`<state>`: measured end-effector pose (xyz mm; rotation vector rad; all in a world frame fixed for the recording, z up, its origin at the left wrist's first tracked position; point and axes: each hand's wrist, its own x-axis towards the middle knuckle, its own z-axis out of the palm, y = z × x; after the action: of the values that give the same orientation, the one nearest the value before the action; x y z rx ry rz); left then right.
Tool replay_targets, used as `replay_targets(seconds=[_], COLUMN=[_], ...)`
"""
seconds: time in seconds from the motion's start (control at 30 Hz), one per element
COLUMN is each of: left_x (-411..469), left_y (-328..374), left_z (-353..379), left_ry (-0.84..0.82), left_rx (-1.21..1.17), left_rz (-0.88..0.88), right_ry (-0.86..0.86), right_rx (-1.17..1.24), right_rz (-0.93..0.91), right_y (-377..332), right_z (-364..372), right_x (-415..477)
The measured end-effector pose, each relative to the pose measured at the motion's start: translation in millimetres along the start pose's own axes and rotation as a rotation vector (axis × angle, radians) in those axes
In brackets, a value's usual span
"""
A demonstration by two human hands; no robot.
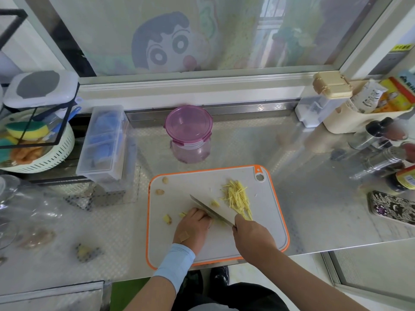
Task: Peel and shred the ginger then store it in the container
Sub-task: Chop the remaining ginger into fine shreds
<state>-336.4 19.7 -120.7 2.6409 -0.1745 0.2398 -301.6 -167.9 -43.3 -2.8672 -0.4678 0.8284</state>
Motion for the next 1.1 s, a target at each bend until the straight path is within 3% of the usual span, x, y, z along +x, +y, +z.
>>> replay_targets(seconds=[0.27, 1.1], left_x=[-3.8, 2.1], left_y=[-0.3, 16.8], left_z=[9.4, 9.3], left_ry=[0.001, 0.057], left_rx=[0.030, 0.028], left_rz=[0.095, -0.032], right_ry=[-0.005, -0.048], right_rx=[0.041, 0.002], right_rz=[0.042, -0.026], right_y=[-3.5, -18.1], right_z=[5.3, 1.0], right_x=[-1.0, 11.5])
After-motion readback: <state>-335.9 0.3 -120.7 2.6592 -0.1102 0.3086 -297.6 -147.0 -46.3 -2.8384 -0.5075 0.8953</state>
